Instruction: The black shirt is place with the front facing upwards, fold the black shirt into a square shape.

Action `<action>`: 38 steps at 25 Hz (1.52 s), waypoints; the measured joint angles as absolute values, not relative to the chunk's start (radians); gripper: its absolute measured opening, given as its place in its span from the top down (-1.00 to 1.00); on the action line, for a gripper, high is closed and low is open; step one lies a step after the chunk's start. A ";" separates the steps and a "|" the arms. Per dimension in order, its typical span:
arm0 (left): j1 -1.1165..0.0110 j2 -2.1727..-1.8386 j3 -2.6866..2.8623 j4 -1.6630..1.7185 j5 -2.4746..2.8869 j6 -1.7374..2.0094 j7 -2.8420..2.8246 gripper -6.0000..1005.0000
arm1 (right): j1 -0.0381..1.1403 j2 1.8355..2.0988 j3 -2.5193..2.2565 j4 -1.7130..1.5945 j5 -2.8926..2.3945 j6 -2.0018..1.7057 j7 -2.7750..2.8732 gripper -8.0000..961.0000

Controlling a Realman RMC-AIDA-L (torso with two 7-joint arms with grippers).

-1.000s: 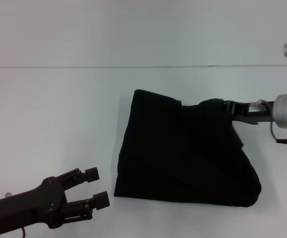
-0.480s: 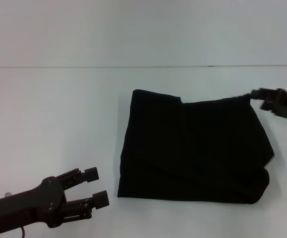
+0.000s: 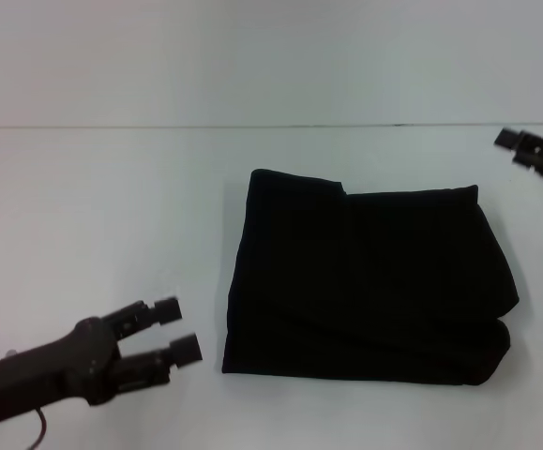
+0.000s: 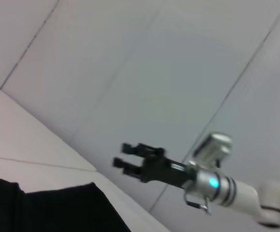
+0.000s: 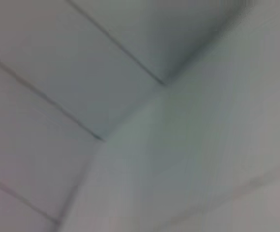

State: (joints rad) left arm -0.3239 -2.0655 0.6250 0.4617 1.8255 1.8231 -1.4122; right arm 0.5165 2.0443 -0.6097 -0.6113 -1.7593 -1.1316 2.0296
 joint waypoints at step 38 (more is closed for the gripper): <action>-0.360 -2.012 0.569 0.485 1.863 1.807 -1.532 -0.89 | 1.173 2.123 -1.642 -1.010 -2.672 -1.536 2.678 -0.28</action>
State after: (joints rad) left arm -0.3595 -2.0116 0.5686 0.4848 1.8626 1.8073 -1.5318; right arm 1.1729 2.1234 -1.6420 -1.0104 -2.6719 -1.5360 2.6780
